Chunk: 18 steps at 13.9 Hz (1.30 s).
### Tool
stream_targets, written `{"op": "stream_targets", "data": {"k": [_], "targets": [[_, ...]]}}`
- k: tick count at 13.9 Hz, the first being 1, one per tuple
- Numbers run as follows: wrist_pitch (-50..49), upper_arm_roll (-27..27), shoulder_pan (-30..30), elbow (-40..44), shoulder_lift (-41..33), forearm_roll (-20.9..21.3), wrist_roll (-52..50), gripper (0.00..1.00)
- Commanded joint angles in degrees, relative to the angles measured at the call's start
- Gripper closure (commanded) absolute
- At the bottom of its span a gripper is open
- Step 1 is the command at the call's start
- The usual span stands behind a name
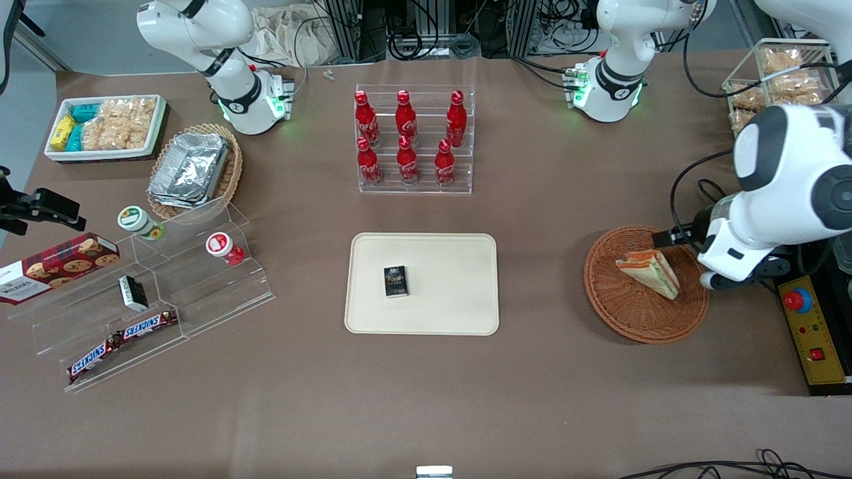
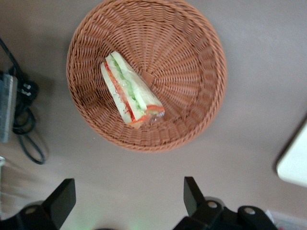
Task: Place sandwich from basket to tray
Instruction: 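Lower the open left gripper over the wrapped sandwich in the basket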
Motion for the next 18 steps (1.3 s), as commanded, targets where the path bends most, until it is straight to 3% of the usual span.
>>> {"op": "stream_targets", "data": {"k": [1,3,10,15,18], "targets": [[7.04,0.17,0.55,-8.02,-3.47,-0.66,-11.90,0.00],[9.52,0.26,2.12,-9.17,-1.64,-0.66,-25.32,0.00],[23.75,0.17,5.38,-18.93,2.23,-0.40,-48.65,0.00],[26.49,0.17,5.38,-18.23,5.14,0.04,-55.10,0.00],[21.42,-0.09,5.38,-14.64,4.62,-0.14,-54.84,0.00]]}}
